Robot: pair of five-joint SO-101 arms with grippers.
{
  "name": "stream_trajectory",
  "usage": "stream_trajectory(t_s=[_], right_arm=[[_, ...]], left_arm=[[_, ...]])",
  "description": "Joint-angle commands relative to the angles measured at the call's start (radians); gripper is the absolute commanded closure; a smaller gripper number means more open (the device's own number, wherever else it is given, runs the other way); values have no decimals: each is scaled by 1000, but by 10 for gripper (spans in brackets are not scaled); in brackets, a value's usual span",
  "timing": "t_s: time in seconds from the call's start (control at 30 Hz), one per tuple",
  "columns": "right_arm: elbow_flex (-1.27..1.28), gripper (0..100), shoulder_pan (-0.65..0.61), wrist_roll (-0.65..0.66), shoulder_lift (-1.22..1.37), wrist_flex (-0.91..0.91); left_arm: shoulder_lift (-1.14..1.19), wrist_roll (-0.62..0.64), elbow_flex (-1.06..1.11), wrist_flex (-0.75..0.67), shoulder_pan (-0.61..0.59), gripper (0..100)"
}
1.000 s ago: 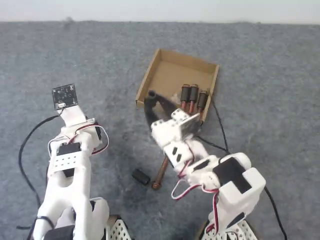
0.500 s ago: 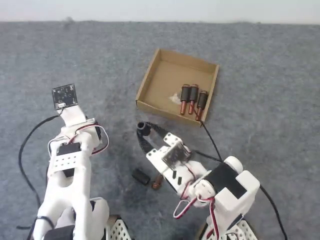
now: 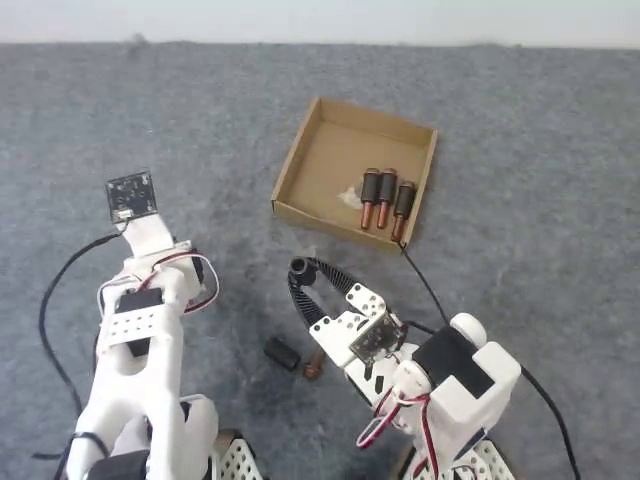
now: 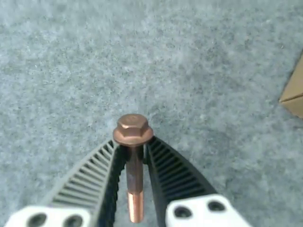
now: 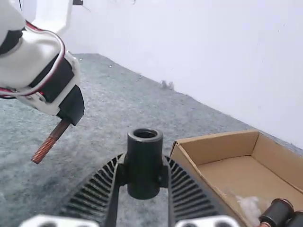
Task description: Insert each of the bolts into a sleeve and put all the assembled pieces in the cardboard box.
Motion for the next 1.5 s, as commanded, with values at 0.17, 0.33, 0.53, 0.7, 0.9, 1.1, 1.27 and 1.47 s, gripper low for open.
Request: stream_trajectory(t_s=[0.17, 0.33, 0.53, 0.7, 0.9, 1.1, 1.27, 1.47], right_arm=[[25, 992, -2, 17, -10, -25], [25, 992, 12, 17, -10, -25], [25, 992, 39, -25, -10, -25], [25, 992, 42, -89, -10, -25], [25, 992, 42, -92, -10, -25], [25, 992, 42, -94, -10, -25], [23, 992, 38, -95, -10, -25], [23, 992, 38, -95, -10, -25]], left_arm=[[-54, -9, -13, -41, 2, 988], [-55, -9, 4, -109, 2, 988], [-55, -9, 82, -272, 8, 988], [-55, -11, 176, -591, 3, 988], [-55, -9, 217, -890, 44, 988], [-55, -9, 217, -888, 160, 988], [-57, -3, 216, -893, 279, 988], [-97, -2, 176, -888, 371, 988]])
